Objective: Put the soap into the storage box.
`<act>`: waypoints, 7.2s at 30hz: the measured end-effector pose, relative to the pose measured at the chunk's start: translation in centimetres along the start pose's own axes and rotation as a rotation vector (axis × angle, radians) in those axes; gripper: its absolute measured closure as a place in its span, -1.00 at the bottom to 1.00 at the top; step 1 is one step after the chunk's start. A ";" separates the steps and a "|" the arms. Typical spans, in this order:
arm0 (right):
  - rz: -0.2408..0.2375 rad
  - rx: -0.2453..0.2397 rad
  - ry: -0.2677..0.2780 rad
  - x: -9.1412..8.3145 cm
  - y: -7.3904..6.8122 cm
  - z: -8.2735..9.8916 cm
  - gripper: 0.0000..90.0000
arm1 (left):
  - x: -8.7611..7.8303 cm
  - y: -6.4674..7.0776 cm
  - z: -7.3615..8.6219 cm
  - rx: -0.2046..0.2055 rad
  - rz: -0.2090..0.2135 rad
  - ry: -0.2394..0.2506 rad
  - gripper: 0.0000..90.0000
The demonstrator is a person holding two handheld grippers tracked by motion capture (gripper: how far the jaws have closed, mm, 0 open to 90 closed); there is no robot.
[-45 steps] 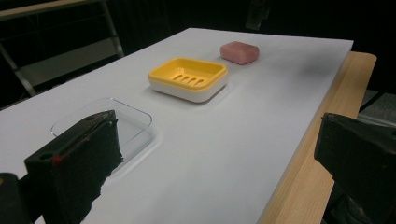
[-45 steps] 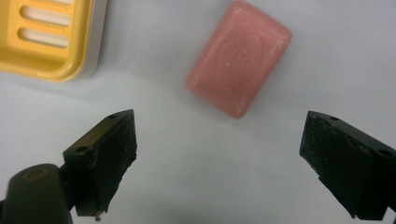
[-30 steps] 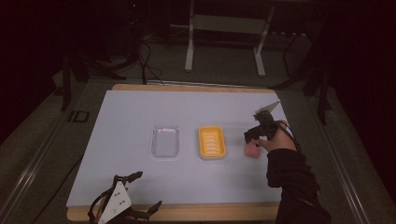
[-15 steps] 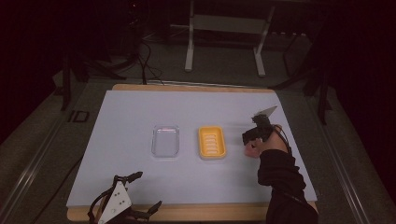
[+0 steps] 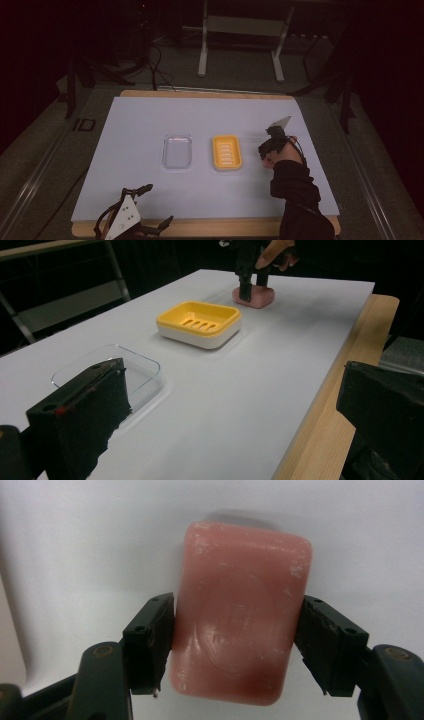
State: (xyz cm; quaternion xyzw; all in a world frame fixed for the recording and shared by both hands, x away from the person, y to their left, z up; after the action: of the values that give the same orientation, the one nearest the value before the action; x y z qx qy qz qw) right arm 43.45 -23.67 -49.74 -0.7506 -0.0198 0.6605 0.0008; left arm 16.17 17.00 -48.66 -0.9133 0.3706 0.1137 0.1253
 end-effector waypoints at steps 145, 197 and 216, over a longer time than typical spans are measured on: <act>-0.289 -0.503 0.202 -5.4 -9.7 2.6 -0.71 | 0.3 0.1 0.0 -0.001 0.035 -0.008 -0.98; -0.329 -0.608 0.544 -4.4 1.7 14.1 -0.72 | 0.5 0.3 0.1 0.008 0.039 -0.023 -0.98; -0.285 -0.619 0.597 -2.6 3.4 15.4 -0.70 | 0.5 0.4 0.0 0.014 0.056 -0.026 -0.98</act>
State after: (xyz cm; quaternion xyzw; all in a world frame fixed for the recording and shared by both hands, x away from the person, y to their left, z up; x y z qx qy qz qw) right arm 27.93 -27.50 -49.19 -0.8628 -0.3182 0.3716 -0.1270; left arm 16.29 16.40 -48.86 -0.9002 0.3950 0.1261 0.1334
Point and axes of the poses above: each handheld gripper's, and its own axes: x roughly forward along the jaws, z roughly out of its underside, y roughly to its right, the point moved 1 cm from there along x, roughly forward along the jaws, and after that the axes turned 3 degrees about -z, right-handed, at the moved point
